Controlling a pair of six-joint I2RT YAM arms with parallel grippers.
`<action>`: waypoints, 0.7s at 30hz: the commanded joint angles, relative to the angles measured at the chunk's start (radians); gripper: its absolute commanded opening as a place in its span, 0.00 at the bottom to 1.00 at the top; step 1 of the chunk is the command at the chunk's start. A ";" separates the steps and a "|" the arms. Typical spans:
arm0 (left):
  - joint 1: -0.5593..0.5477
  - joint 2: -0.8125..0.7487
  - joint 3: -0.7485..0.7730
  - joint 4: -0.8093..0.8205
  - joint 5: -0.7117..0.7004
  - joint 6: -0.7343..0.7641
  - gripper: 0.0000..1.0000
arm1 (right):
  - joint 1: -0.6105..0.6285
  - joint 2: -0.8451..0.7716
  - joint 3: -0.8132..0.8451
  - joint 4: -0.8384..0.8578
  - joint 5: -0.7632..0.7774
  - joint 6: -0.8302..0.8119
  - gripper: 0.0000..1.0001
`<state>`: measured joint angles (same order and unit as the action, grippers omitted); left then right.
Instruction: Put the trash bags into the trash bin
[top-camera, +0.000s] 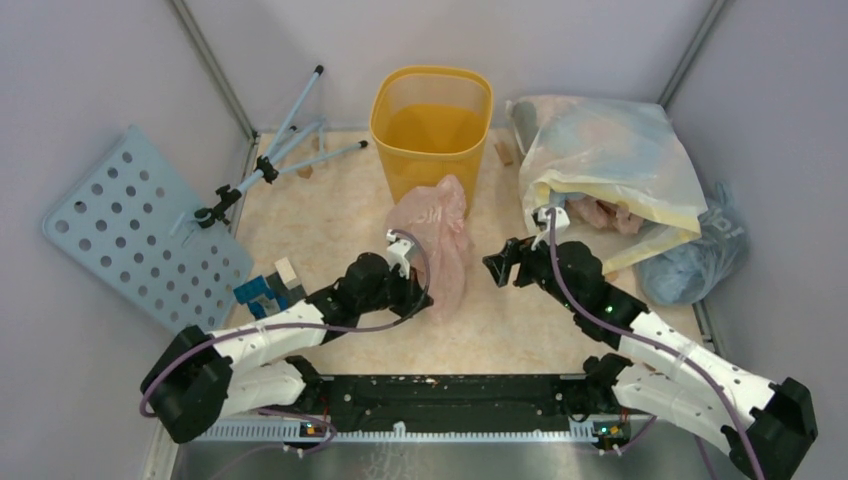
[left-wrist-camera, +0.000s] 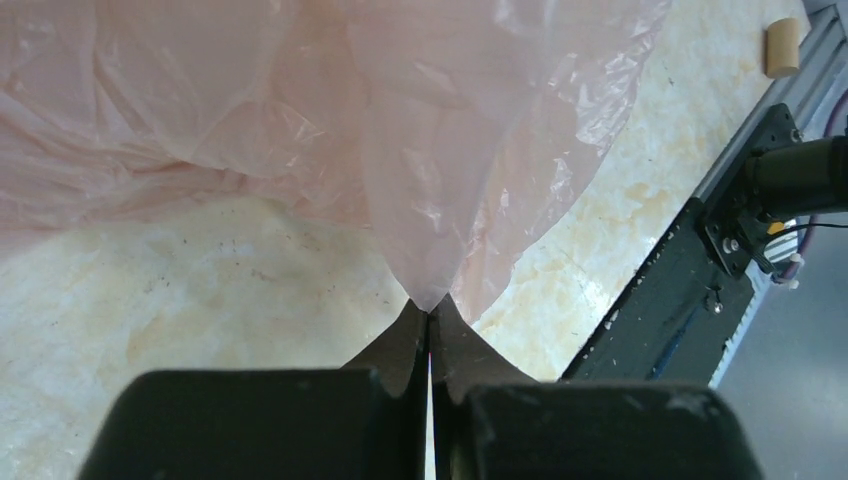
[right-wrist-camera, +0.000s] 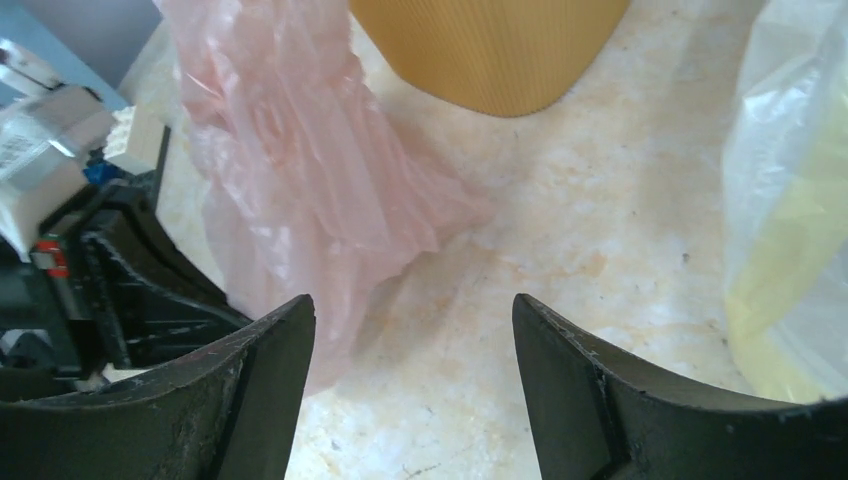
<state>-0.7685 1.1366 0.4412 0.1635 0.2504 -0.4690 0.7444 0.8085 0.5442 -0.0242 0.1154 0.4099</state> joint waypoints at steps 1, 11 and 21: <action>-0.002 -0.076 -0.027 -0.064 0.020 -0.003 0.00 | 0.009 -0.035 0.022 -0.063 0.070 -0.061 0.72; -0.002 -0.096 -0.094 -0.047 0.018 -0.014 0.00 | 0.009 -0.102 -0.016 0.051 -0.261 -0.157 0.77; -0.002 -0.118 -0.101 -0.067 0.022 -0.012 0.00 | 0.149 0.140 0.135 0.033 -0.164 -0.278 0.84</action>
<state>-0.7685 1.0431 0.3416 0.0879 0.2638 -0.4805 0.8322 0.8959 0.5987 -0.0307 -0.0879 0.2108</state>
